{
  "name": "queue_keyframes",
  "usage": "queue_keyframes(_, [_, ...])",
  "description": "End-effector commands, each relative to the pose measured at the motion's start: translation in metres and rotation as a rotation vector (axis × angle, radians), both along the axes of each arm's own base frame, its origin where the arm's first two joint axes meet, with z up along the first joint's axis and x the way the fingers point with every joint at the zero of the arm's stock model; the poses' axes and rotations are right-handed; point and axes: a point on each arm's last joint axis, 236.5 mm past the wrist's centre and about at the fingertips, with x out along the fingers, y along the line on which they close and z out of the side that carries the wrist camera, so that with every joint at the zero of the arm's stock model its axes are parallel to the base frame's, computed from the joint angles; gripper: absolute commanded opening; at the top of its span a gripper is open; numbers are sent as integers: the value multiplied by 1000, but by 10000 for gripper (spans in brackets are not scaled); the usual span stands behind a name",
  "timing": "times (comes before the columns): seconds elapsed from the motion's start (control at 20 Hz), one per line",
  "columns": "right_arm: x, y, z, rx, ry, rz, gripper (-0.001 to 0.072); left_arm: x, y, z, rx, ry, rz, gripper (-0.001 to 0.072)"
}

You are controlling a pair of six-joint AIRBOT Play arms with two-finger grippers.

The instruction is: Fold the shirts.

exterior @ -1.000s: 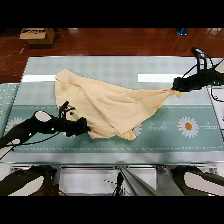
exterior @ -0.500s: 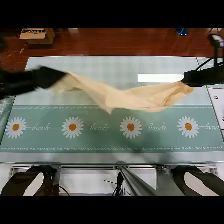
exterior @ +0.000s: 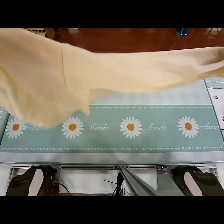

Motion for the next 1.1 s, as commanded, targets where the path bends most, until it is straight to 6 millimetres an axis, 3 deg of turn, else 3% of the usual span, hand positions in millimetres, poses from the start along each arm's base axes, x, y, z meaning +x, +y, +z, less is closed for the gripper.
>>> queue_keyframes(0.0, [-33,-2,2,30,27,-43,20,-23,-6,-27,76,130,-22,15])
queue_keyframes(0.1, [-45,5,-8,39,82,-17,20,-36,-11,-40,105,184,-43,15])
queue_keyframes(0.2, [-59,16,12,60,10,11,20,-54,-19,-26,123,111,-33,16])
queue_keyframes(0.45, [-124,3,141,41,-377,-78,19,-110,-35,69,156,-229,54,16])
queue_keyframes(0.55, [-153,-11,168,23,-444,-154,19,-124,-31,91,137,-279,121,15])
queue_keyframes(0.65, [-168,-41,151,-48,-354,-276,19,-123,-16,81,149,-216,193,16])
queue_keyframes(0.75, [-180,-77,101,-146,-122,-413,19,-112,1,36,188,-18,231,15])
queue_keyframes(0.8, [-184,-86,75,-205,14,-423,19,-107,3,11,199,89,213,15])
queue_keyframes(0.9, [-178,-75,34,-231,227,-335,20,-98,4,-24,183,241,166,16])
queue_keyframes(1.05, [-143,-39,9,-189,355,-142,20,-82,-4,-55,117,351,76,15])
